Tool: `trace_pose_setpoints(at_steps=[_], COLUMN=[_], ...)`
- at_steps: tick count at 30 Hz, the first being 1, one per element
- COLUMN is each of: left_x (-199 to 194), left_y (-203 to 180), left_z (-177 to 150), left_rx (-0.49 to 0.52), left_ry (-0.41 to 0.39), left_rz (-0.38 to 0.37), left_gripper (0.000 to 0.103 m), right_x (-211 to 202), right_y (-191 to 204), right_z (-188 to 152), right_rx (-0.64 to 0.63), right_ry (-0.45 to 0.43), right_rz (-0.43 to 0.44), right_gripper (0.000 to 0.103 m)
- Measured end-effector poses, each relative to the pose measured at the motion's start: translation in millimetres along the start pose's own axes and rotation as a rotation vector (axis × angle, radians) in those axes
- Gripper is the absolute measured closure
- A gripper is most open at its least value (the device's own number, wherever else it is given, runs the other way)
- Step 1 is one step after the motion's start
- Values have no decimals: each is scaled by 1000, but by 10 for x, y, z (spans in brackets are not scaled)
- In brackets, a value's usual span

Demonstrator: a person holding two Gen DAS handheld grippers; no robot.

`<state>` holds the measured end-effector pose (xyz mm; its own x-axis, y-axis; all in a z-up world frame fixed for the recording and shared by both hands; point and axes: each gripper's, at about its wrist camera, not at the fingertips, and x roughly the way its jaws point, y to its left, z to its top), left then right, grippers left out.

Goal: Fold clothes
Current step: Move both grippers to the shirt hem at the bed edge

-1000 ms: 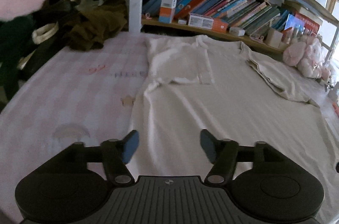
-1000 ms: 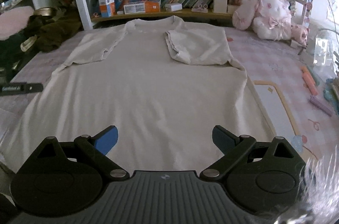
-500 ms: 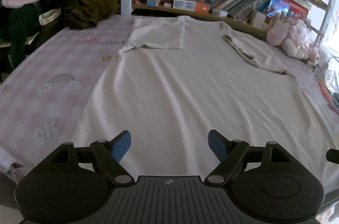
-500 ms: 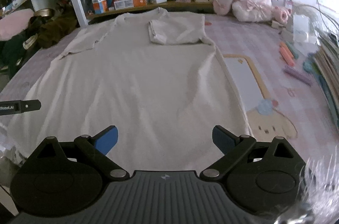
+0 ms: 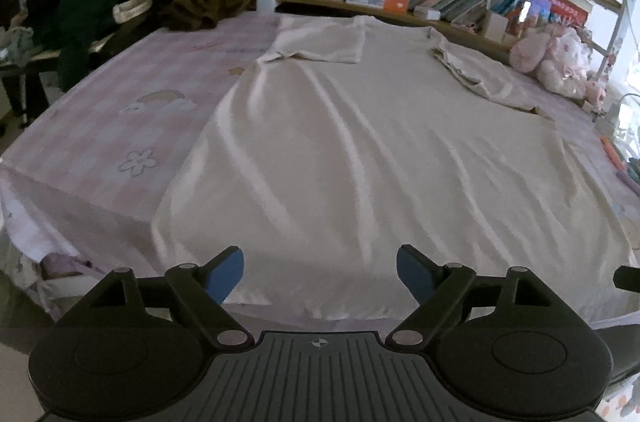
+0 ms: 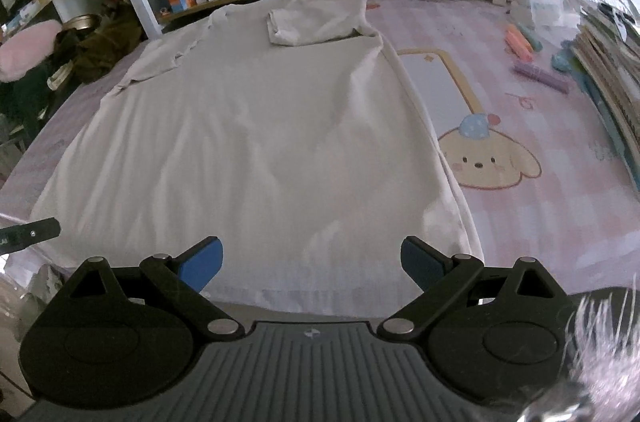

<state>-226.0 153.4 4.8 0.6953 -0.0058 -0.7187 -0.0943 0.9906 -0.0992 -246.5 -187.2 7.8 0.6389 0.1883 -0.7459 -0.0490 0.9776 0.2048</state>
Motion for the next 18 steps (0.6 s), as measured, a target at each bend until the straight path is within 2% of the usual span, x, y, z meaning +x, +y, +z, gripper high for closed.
trace_pose_setpoints(at_steps=[7, 12, 18], left_x=[24, 107, 134], left_y=[141, 310, 531], left_z=[-26, -37, -21], left_rx=[-42, -71, -130], left_ry=[34, 88, 76], left_rz=[-17, -70, -86], left_gripper=[16, 16, 16], right_x=[-24, 17, 4], right_y=[-43, -115, -169], right_z=[-25, -14, 3], right_rx=[48, 109, 183], right_ry=[30, 66, 88], right_rz=[-19, -45, -46], right_gripper=[7, 7, 7])
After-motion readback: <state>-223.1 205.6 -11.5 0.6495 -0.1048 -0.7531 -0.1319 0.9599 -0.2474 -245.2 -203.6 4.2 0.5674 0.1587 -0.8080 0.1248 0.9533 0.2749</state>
